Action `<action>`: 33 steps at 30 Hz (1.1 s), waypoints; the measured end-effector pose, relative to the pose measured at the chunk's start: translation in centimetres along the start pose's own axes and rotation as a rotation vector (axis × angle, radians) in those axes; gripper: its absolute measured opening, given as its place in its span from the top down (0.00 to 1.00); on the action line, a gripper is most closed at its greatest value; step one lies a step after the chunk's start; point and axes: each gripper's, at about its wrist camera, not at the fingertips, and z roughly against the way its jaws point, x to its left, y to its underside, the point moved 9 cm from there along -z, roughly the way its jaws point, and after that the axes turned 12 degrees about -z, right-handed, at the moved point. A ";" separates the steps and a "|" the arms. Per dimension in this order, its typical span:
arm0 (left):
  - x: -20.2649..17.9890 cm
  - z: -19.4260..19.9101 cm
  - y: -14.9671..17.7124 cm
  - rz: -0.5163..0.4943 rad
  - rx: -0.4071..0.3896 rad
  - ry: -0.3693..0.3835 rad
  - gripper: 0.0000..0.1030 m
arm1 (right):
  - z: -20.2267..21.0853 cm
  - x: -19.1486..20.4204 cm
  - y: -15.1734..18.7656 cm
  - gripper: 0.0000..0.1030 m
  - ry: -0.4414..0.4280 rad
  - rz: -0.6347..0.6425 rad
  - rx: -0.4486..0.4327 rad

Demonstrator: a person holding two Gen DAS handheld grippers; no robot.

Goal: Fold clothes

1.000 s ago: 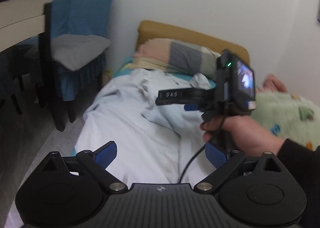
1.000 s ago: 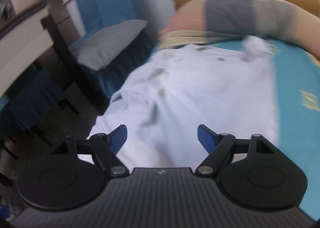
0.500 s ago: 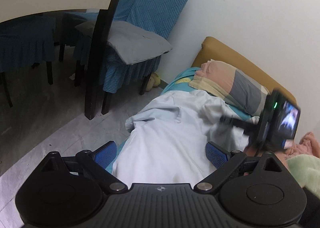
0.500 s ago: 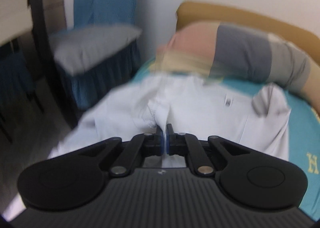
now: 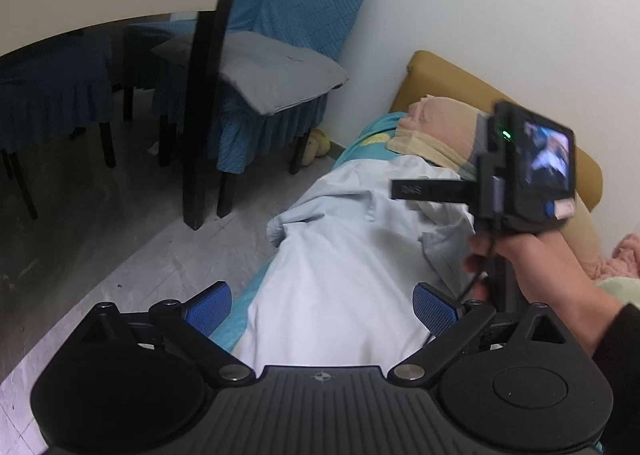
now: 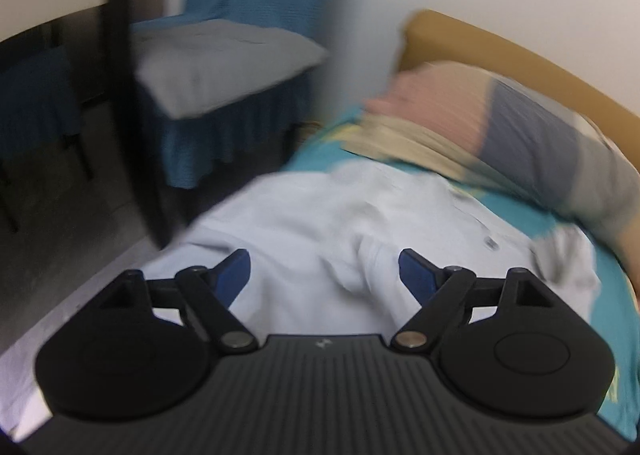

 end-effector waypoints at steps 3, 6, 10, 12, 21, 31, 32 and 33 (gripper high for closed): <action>1.5 -0.2 0.2 0.062 0.011 -0.026 0.04 | -1.7 5.1 -0.5 0.20 -0.089 0.159 0.049; 3.2 -0.4 0.4 0.130 0.019 -0.064 0.04 | -4.4 11.2 1.0 0.20 -0.192 0.351 0.176; 4.7 -0.9 0.7 0.184 0.024 -0.110 0.04 | -8.7 17.0 5.1 0.20 -0.173 0.681 0.327; 5.0 -1.3 0.7 0.189 0.025 -0.123 0.04 | -11.0 18.2 6.7 0.20 -0.111 0.789 0.384; 5.8 -3.2 1.4 0.204 0.068 -0.159 0.05 | -15.8 17.7 8.8 0.59 0.125 0.911 0.333; 5.3 -1.4 0.6 0.205 -0.050 -0.152 0.05 | -4.2 9.8 -3.2 0.95 0.103 0.286 -0.215; 5.1 -1.1 0.5 0.194 -0.064 -0.151 0.04 | -2.4 7.6 -4.3 0.95 0.123 0.210 -0.272; 4.8 -0.8 0.4 0.184 -0.075 -0.149 0.04 | -0.6 5.3 -5.2 0.95 0.144 0.132 -0.325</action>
